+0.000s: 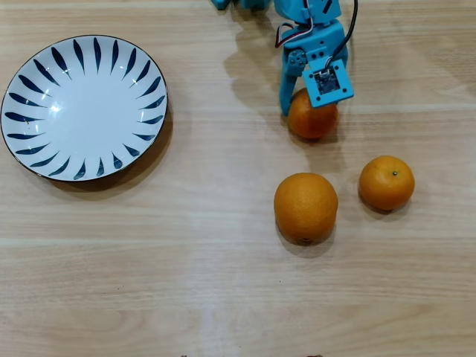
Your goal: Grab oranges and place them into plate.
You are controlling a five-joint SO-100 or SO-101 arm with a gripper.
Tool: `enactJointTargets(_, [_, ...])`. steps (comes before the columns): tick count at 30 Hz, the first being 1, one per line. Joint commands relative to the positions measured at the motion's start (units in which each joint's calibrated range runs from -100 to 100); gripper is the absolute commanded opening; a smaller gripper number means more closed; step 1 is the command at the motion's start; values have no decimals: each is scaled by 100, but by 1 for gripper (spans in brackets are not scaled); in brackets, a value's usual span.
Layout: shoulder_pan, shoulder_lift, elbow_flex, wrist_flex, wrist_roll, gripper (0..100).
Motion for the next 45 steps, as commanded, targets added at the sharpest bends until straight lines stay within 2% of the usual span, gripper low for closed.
enactJointTargets(1, [32,-60,-693,-119,143,29])
enactJointTargets(9, [798,-373,-1237,-50,655,31])
enactJointTargets(16, [2798,-779,-1318,-93,1507,30])
enactJointTargets(27, [6394,-1024,-1318,-119,1518,30])
enactJointTargets(31, [6709,-956,-1318,-119,1539,30])
enactJointTargets(41, [6628,-956,-1246,-93,1528,31])
enactJointTargets(44, [6491,-948,-1237,-67,1544,37])
enactJointTargets(45, [6362,-948,-1237,-59,1554,44])
